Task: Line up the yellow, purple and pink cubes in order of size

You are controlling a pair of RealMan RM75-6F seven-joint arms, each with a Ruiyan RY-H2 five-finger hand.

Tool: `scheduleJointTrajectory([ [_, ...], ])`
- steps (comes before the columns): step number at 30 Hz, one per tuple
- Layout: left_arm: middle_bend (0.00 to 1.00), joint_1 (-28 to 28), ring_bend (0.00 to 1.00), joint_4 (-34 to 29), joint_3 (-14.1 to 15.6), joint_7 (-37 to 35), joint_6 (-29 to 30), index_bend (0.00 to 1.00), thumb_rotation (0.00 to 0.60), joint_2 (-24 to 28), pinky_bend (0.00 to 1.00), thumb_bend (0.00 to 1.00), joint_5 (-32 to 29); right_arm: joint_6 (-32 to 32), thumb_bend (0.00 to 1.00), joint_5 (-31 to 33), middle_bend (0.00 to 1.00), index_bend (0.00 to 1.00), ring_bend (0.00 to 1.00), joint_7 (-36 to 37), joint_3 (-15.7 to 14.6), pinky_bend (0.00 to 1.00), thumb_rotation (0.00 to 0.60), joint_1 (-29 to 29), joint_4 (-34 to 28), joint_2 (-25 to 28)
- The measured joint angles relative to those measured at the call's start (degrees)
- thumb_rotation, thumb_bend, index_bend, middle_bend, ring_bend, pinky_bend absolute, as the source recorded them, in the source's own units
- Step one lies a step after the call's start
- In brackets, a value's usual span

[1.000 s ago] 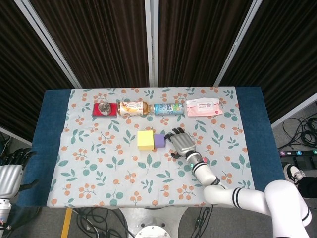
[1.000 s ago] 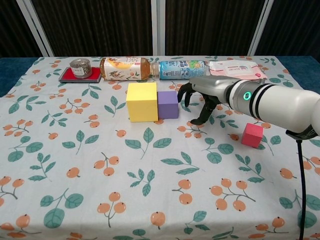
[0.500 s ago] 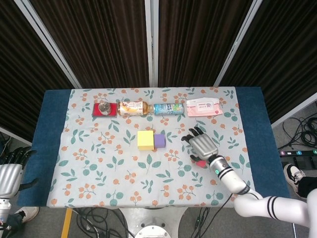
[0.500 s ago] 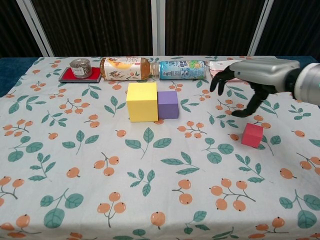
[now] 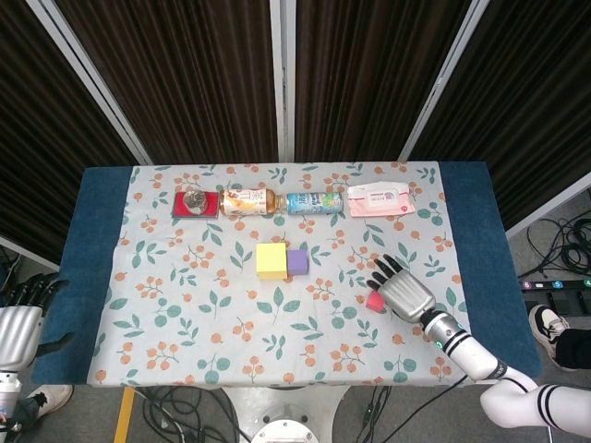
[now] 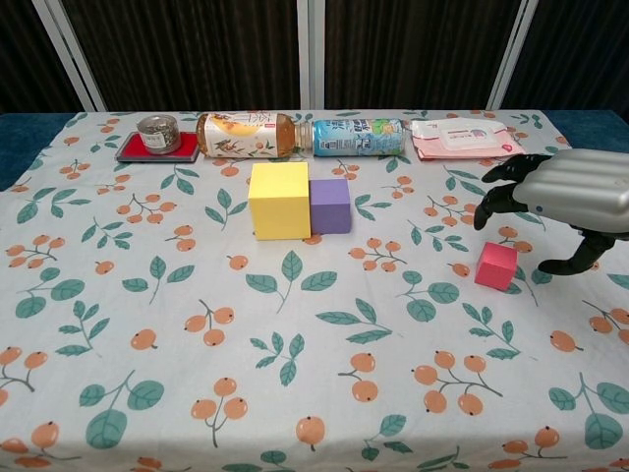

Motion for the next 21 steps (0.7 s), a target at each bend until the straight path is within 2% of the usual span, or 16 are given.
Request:
scheduleJointTrajectory([
  [9, 0.25, 0.2, 0.14, -0.5, 0.18, -0.27, 0.17, 0.26, 0.6, 0.39, 0.19, 0.01, 0.24, 0.42, 0.18, -2.22, 0.21, 0.24, 0.01, -0.24, 0.34, 0.01, 0.6, -1.24, 3.57, -3.3],
  [21, 0.25, 0.39, 0.14, -0.07, 0.3, -0.77, -0.05, 0.26, 0.6, 0.22, 0.19, 0.01, 0.1, -0.52, 0.19, -3.01, 0.22, 0.34, 0.02, 0.63, 1.97, 0.01, 0.6, -1.78, 6.6, -6.28],
])
